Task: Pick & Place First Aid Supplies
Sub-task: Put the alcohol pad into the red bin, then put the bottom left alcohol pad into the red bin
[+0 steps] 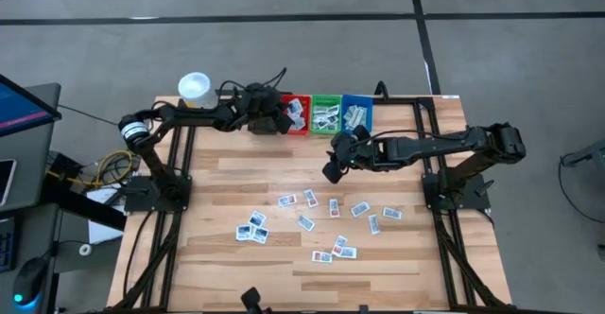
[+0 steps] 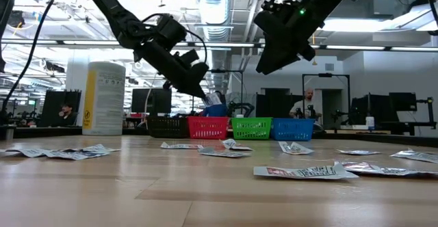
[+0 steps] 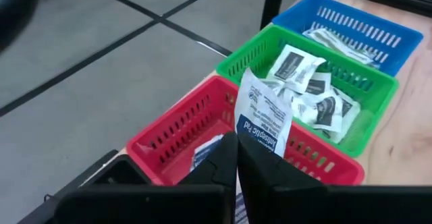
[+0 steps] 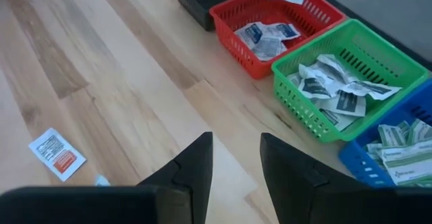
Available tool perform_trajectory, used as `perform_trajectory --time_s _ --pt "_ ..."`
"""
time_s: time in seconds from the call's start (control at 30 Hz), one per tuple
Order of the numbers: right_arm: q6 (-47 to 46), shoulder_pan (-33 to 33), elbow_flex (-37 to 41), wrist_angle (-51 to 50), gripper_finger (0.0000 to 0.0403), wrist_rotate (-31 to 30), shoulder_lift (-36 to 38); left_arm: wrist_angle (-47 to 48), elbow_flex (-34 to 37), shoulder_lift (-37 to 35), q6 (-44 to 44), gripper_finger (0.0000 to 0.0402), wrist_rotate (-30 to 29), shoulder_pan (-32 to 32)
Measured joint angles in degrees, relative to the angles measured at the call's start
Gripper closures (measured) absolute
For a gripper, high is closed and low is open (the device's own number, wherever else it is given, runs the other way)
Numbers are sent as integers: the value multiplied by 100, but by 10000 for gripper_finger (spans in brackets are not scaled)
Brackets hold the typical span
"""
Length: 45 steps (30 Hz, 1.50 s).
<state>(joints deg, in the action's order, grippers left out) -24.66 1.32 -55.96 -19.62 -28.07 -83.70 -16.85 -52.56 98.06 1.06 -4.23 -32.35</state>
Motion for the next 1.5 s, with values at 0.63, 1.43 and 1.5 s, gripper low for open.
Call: perform_trajectory --time_s 0.63,1.43,1.5 --pt "-200 -34 0 168 285 -51 0 -106 0 -4 0 327 4 12" --pt "-241 -55 0 262 285 -33 0 2825 0 -2474 626 324 288 430" --pt "-241 -55 0 263 285 -31 0 3472 0 -2666 647 325 517 432"
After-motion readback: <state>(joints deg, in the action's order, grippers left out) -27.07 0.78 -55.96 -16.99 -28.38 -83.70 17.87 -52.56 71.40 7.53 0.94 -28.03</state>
